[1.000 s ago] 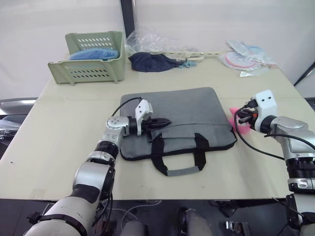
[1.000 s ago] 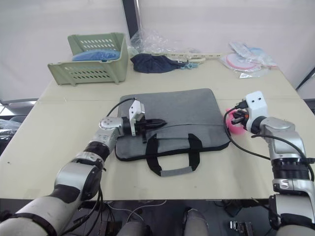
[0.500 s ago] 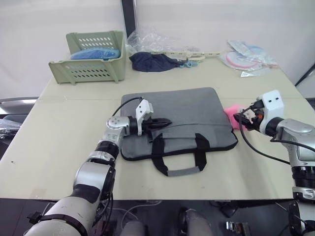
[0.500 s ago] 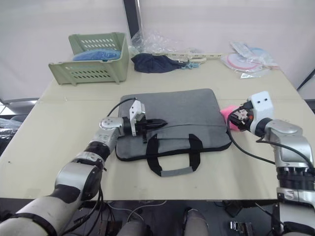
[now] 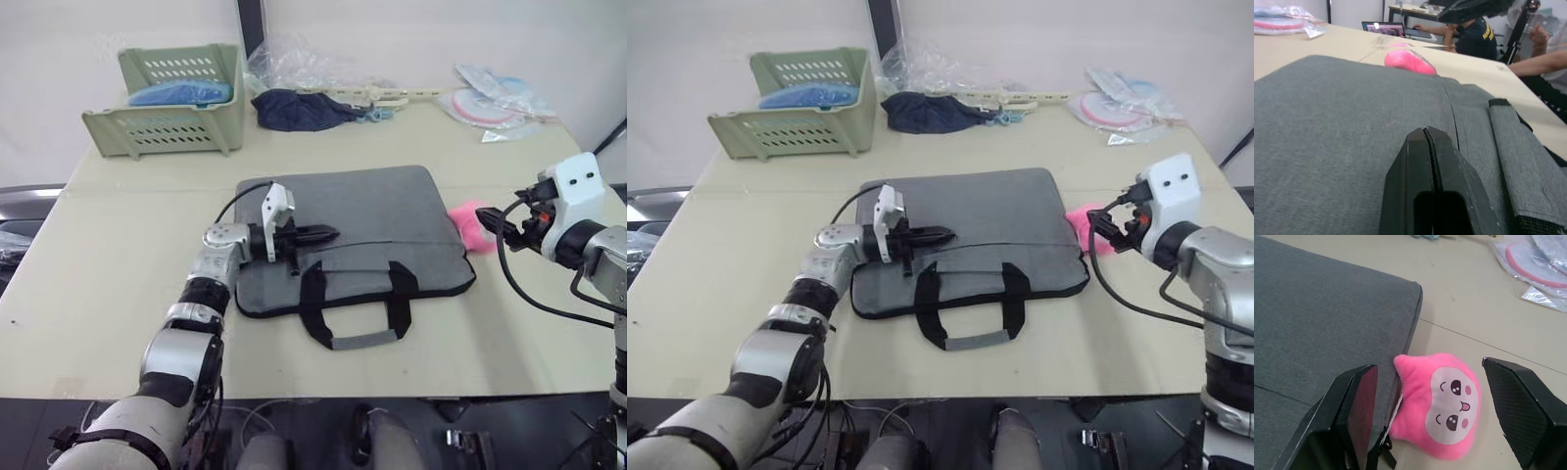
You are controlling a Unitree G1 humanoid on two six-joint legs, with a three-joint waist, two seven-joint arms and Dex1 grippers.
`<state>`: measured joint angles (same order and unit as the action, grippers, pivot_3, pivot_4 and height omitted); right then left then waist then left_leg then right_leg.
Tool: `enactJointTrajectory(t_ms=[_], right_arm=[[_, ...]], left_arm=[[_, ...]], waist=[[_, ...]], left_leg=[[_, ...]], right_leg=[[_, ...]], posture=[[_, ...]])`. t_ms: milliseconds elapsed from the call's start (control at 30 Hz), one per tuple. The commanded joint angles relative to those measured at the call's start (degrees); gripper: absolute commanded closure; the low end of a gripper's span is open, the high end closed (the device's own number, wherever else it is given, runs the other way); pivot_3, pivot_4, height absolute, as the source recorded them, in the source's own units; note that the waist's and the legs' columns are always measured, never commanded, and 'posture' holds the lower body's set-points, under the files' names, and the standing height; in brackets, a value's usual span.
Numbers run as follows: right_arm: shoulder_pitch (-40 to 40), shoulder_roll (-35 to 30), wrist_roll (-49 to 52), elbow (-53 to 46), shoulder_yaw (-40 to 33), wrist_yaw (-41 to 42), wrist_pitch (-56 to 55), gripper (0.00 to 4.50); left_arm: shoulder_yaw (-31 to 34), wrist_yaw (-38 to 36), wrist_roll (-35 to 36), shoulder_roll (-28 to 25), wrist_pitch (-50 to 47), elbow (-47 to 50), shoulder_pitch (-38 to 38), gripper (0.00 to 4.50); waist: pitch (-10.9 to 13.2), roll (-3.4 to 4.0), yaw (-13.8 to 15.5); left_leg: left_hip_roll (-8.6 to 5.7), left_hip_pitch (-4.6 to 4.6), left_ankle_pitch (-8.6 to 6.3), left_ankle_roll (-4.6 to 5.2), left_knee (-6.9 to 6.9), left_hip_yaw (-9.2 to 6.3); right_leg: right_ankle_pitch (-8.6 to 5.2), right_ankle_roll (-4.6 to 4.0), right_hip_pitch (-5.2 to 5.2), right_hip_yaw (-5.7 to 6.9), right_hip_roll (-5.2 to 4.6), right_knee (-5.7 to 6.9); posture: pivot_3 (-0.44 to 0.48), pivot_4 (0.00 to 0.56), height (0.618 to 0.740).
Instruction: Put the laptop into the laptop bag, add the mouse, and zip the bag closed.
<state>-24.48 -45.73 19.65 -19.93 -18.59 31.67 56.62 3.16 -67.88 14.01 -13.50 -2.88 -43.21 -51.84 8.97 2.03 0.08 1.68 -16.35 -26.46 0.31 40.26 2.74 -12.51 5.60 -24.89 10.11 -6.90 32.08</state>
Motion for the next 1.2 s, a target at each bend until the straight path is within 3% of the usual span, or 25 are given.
enactJointTrajectory(t_ms=[33, 167, 267, 333, 367, 600, 700, 900, 1033, 1200], right_arm=[[-1.97, -3.29, 2.88, -5.84, -2.23, 1.22, 2.3, 0.73], [-2.75, -5.57, 4.93, -6.66, -2.22, 2.27, 3.12, 0.73], [-2.76, -7.72, 6.34, -6.77, -2.23, 3.94, 2.97, 0.66], [-2.78, -9.82, 7.74, -6.6, -2.47, 6.25, 2.92, 0.66], [-2.85, -11.0, 8.53, -6.46, -2.6, 7.74, 2.95, 0.66], [-3.41, -17.26, 13.61, -4.81, -3.88, 15.96, 2.2, 0.66], [-5.63, -19.73, 15.77, -3.28, -3.93, 18.48, 1.79, 0.66], [-9.21, -23.01, 18.14, -0.79, -2.08, 22.43, 0.97, 0.66], [-12.16, -24.72, 18.1, 3.14, 0.06, 25.01, -0.82, 0.66], [-12.25, -25.77, 17.17, 4.69, 1.13, 26.1, -3.02, 0.66]], left_arm=[[4.84, 5.84, 5.87, -5.3, -10.9, 18.44, 0.26, 4.5], [7.35, 10.69, 8.21, -10.47, -18.35, 28.92, 2.31, 4.5], [10.22, 14.15, 10.63, -14.22, -23.53, 34.79, 3.69, 3.75], [12.69, 16.14, 12.53, -17.51, -27.64, 39.41, 5.56, 2.96], [13.99, 16.97, 13.2, -19.1, -29.5, 41.44, 6.51, 2.96], [21.12, 18.86, 18.02, -29.85, -40.17, 51.93, 14.4, 0.1], [25.33, 18.84, 19.28, -37.14, -43.4, 54.95, 17.25, 0.03], [28.92, 19.41, 21.07, -44.9, -46.81, 57.34, 19.39, 0.03], [33.17, 16.76, 24.85, -48.2, -49.8, 56.6, 21.27, 0.03], [32.98, 16.12, 27.39, -48.39, -50.49, 57.6, 24.18, 0.03]], waist=[[0.33, -0.11, -0.37], [0.48, -0.16, -0.37], [0.5, -0.2, -0.09], [0.53, -0.23, -0.05], [0.55, -0.25, -0.08], [0.81, -0.29, -0.22], [1.02, -0.39, -0.33], [1.06, -0.32, -0.17], [1.1, -0.29, -0.49], [1.12, -0.26, -0.64]], left_leg=[[0.0, -0.05, 0.01, -0.02, -0.01, 0.04], [0.01, 0.02, 0.01, -0.02, -0.13, 0.13], [0.01, 0.03, 0.01, -0.02, -0.12, 0.18], [0.01, 0.03, 0.02, -0.02, -0.09, 0.16], [0.01, 0.03, 0.02, -0.02, -0.09, 0.17], [0.06, 0.07, 0.04, -0.08, -0.16, 0.23], [0.06, 0.05, 0.06, -0.13, -0.15, 0.28], [0.07, 0.07, 0.07, -0.18, -0.17, 0.33], [0.1, 0.07, 0.07, -0.2, -0.22, 0.42], [0.09, 0.07, 0.08, -0.22, -0.27, 0.63]], right_leg=[[0.0, 0.0, -0.1, 0.01, 0.06, 0.03], [0.0, 0.0, -0.14, -0.03, 0.06, 0.02], [0.0, 0.0, -0.12, -0.09, 0.05, 0.02], [0.0, 0.01, -0.12, -0.09, 0.05, 0.02], [0.0, 0.01, -0.12, -0.09, 0.05, 0.02], [0.0, 0.02, -0.17, -0.15, 0.12, 0.02], [0.0, 0.01, -0.2, -0.23, 0.13, 0.02], [0.0, 0.01, -0.22, -0.28, 0.15, 0.03], [0.0, 0.0, -0.3, -0.35, 0.2, 0.03], [0.0, 0.0, -0.38, -0.53, 0.22, 0.11]], posture=[[0.0, 0.15, 0.74], [0.0, 0.15, 0.74], [0.0, 0.15, 0.74], [0.0, 0.15, 0.74], [0.0, 0.15, 0.74], [0.0, 0.15, 0.74], [0.0, 0.15, 0.74], [0.0, 0.15, 0.74], [0.0, 0.15, 0.74], [0.0, 0.15, 0.74]])
